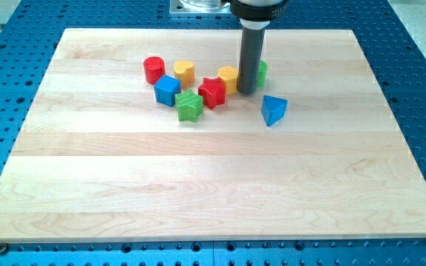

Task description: Move the green circle vertically to the triangle

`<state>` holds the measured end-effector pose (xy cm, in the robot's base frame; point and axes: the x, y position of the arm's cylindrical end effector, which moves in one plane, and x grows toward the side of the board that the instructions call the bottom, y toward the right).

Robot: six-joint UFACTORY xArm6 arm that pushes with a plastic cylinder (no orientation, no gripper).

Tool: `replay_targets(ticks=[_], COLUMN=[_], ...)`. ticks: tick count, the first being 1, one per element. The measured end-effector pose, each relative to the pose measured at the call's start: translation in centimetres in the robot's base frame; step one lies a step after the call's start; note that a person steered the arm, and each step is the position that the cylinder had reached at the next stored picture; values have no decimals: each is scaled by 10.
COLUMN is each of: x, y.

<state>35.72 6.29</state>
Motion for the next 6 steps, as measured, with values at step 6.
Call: replay_targets(ticks=[6], x=[-139], y=[104])
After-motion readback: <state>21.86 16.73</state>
